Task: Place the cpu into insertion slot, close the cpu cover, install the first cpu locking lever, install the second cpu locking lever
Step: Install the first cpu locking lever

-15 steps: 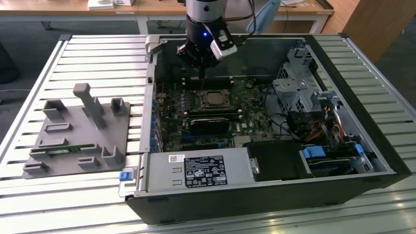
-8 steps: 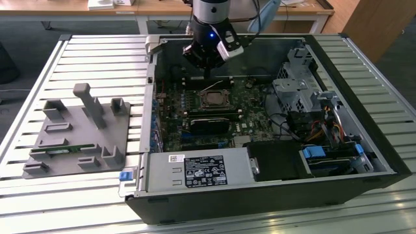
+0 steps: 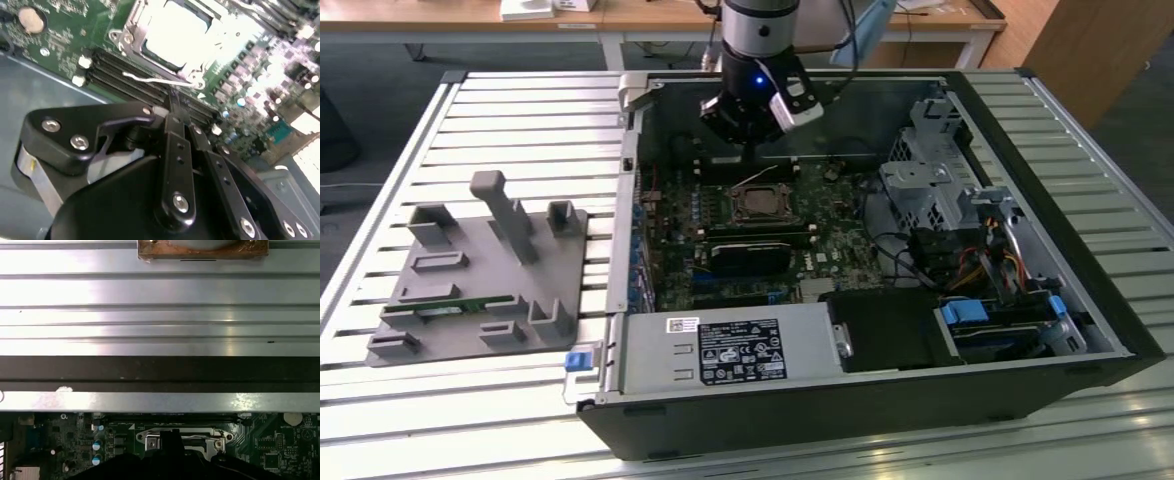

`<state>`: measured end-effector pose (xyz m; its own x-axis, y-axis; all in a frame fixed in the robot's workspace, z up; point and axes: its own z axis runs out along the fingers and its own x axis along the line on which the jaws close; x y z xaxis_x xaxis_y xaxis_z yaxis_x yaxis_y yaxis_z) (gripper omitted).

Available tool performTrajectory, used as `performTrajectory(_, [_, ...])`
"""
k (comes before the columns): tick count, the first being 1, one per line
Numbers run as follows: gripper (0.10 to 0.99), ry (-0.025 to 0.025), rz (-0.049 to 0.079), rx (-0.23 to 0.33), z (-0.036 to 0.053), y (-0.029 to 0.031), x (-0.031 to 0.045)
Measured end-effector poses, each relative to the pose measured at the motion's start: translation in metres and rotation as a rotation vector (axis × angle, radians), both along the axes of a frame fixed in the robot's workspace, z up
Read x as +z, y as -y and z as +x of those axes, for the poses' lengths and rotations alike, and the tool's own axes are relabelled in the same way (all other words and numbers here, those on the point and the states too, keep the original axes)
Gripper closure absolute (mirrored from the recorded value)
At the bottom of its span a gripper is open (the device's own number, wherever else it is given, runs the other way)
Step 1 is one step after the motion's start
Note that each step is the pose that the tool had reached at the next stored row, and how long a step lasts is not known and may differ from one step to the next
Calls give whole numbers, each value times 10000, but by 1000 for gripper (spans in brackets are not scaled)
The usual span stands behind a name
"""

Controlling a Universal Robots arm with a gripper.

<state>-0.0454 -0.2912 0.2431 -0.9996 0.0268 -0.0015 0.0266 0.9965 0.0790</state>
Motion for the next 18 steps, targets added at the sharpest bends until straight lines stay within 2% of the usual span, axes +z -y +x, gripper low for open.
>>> performTrajectory(7, [980,1,17,27,97,0,-81])
performTrajectory(11, [980,13,15,271,106,0,-121])
performTrajectory(12, [980,15,18,303,115,-2,-153])
performTrajectory(18, [980,13,17,308,173,-21,-189])
